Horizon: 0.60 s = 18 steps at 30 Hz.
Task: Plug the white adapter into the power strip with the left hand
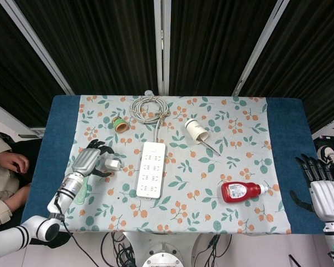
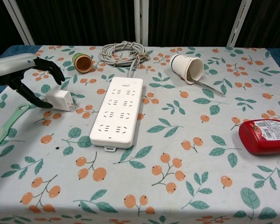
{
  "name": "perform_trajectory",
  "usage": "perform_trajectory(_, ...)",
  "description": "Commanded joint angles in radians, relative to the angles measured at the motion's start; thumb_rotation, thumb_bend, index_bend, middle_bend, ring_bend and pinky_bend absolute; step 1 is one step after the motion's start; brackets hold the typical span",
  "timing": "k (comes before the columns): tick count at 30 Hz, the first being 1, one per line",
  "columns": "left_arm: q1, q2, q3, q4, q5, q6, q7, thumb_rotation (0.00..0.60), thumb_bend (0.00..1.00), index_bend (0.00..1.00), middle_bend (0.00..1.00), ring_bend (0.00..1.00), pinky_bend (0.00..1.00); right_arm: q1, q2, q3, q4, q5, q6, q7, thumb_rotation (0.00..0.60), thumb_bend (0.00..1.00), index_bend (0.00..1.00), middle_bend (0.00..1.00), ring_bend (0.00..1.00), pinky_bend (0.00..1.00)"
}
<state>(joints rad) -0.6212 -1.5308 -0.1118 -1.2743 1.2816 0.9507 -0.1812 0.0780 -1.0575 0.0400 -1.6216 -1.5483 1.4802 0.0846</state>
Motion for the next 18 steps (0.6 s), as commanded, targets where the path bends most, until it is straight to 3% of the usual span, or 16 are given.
perform_trajectory(1,0.011,-0.045,0.004,0.073,0.045,0.001,-0.115,0.600,0.07,0.36,0.35,0.15,0.03,0.001,0.000,0.000,-0.001,0.001,-0.001,-0.002,0.600,0.23,0.00,0.00,0.00,0.00)
perform_trajectory(8,0.008,-0.099,0.016,0.177,0.094,0.000,-0.235,0.600,0.08,0.38,0.36,0.15,0.03,0.001,0.002,0.002,-0.007,0.006,-0.003,-0.009,0.600,0.23,0.00,0.00,0.00,0.00)
perform_trajectory(18,0.011,-0.144,0.032,0.285,0.134,0.011,-0.342,0.600,0.22,0.41,0.37,0.15,0.02,-0.002,0.007,0.003,-0.020,0.013,-0.003,-0.024,0.600,0.23,0.00,0.00,0.00,0.00)
